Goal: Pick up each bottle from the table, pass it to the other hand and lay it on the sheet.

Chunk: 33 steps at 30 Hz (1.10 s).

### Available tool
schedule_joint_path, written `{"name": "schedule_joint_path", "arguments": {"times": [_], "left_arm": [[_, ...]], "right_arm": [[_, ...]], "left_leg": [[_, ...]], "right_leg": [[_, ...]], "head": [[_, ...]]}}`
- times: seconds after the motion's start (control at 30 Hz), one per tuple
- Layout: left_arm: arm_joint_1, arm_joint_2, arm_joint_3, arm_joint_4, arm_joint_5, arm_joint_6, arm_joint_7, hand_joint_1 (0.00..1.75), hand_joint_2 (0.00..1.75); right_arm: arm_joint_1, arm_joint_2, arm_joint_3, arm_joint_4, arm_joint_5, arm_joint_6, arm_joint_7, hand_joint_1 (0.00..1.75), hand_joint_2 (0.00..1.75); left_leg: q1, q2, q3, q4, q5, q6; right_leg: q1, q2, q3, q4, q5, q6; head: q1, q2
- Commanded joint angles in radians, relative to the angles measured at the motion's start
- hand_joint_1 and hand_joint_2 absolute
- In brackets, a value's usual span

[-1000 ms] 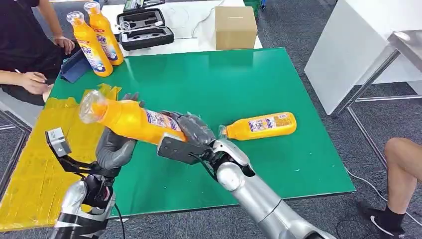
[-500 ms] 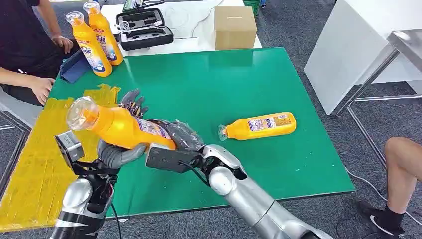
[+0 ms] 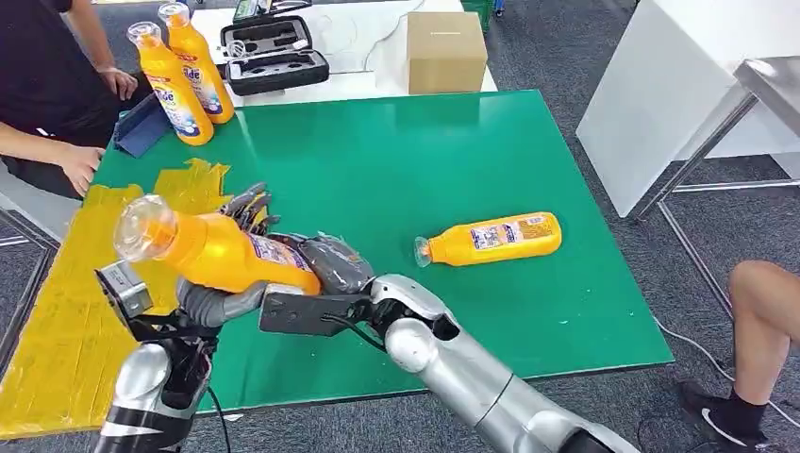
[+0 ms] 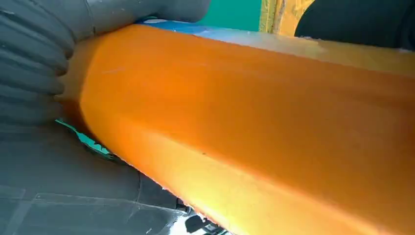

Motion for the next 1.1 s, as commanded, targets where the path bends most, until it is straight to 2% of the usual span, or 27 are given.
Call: {"name": "schedule_joint_path", "arguments": {"times": [0.03, 0.57, 0.6, 0.63, 0.73, 0.77, 0.8, 0.83, 0.9, 0.93, 1.1], "left_arm": [[-0.062, -0.014, -0.035, 0.050, -0.005, -0.007, 0.010, 1.75, 1.75], [-0.065, -0.016, -0.025, 0.059, 0.022, -0.039, 0.006, 1.75, 1.75], [-0.065, -0.016, -0.024, 0.059, 0.022, -0.039, 0.006, 1.75, 1.75], [-0.065, -0.014, -0.020, 0.055, 0.025, -0.039, 0.007, 1.75, 1.75], [-0.064, -0.013, -0.017, 0.053, 0.027, -0.039, 0.007, 1.75, 1.75], [-0.062, -0.012, -0.014, 0.048, 0.026, -0.036, 0.008, 1.75, 1.75], [-0.058, -0.010, -0.008, 0.041, 0.017, -0.023, 0.008, 1.75, 1.75], [-0.050, -0.007, -0.002, 0.029, 0.003, -0.012, 0.004, 1.75, 1.75], [-0.038, -0.003, 0.013, -0.017, -0.215, 0.122, -0.059, 1.75, 1.75], [-0.039, -0.004, 0.025, -0.032, -0.246, 0.138, -0.063, 1.75, 1.75], [-0.059, -0.006, 0.095, -0.032, -0.586, 0.340, -0.075, 1.75, 1.75]], "right_arm": [[-0.021, 0.003, 0.130, 0.080, 0.015, 0.037, 0.000, 1.75, 1.75], [-0.027, 0.001, 0.111, 0.132, -0.006, 0.037, -0.005, 1.75, 1.75], [-0.027, -0.002, 0.109, 0.132, -0.006, 0.036, -0.005, 1.47, 1.75], [-0.020, -0.010, 0.091, 0.121, -0.010, 0.020, -0.009, 0.51, 1.75], [-0.020, -0.015, 0.087, 0.115, -0.010, 0.020, -0.008, 0.51, 1.75], [-0.010, -0.021, 0.071, 0.099, -0.013, 0.014, -0.009, 0.00, 1.75], [-0.001, -0.028, 0.052, 0.084, -0.015, -0.004, -0.007, 0.00, 0.00], [0.007, -0.041, 0.036, 0.065, -0.016, -0.007, -0.006, 0.00, 0.00], [0.038, -0.072, -0.024, -0.003, -0.008, -0.040, -0.004, 0.00, 0.00], [0.049, -0.090, -0.045, -0.042, -0.006, -0.044, -0.003, 0.00, 0.00], [0.089, -0.131, -0.133, -0.190, 0.012, -0.051, 0.000, 0.00, 0.00]], "left_leg": [[0.000, -0.001, 0.002, -0.001, 0.000, 0.000], [0.000, -0.002, 0.004, -0.001, -0.001, 0.000], [0.000, -0.002, 0.003, -0.001, -0.001, 0.000], [0.001, -0.003, 0.005, 0.000, -0.002, -0.001], [0.001, -0.003, 0.005, 0.000, -0.001, 0.000], [0.000, -0.003, 0.004, 0.000, -0.001, 0.000], [0.001, -0.002, 0.002, -0.001, 0.000, 0.000], [0.001, -0.003, 0.004, -0.001, -0.001, 0.000], [0.001, -0.004, 0.007, 0.000, -0.003, -0.001], [0.001, -0.004, 0.003, 0.000, -0.001, 0.000], [0.001, -0.005, 0.003, 0.002, -0.003, 0.000]], "right_leg": [[0.001, -0.002, 0.003, -0.001, -0.001, -0.001], [0.001, -0.004, 0.005, -0.001, -0.002, -0.001], [0.001, -0.004, 0.004, -0.001, -0.001, -0.001], [0.001, -0.005, 0.006, -0.001, -0.003, -0.001], [0.001, -0.005, 0.006, -0.001, -0.002, -0.001], [0.001, -0.005, 0.004, -0.001, -0.002, -0.001], [0.001, -0.004, 0.002, -0.001, -0.001, -0.001], [0.001, -0.005, 0.005, -0.001, -0.002, -0.001], [0.002, -0.006, 0.008, -0.001, -0.004, -0.001], [0.001, -0.006, 0.004, -0.001, -0.002, -0.001], [0.001, -0.006, 0.005, 0.001, -0.004, -0.001]], "head": [[0.000, 0.000], [0.000, 0.000], [0.000, 0.000], [0.000, 0.000], [0.000, 0.000], [0.000, 0.000], [0.000, 0.000], [0.000, 0.000], [0.000, 0.000], [0.000, 0.000], [0.000, 0.000]]}}
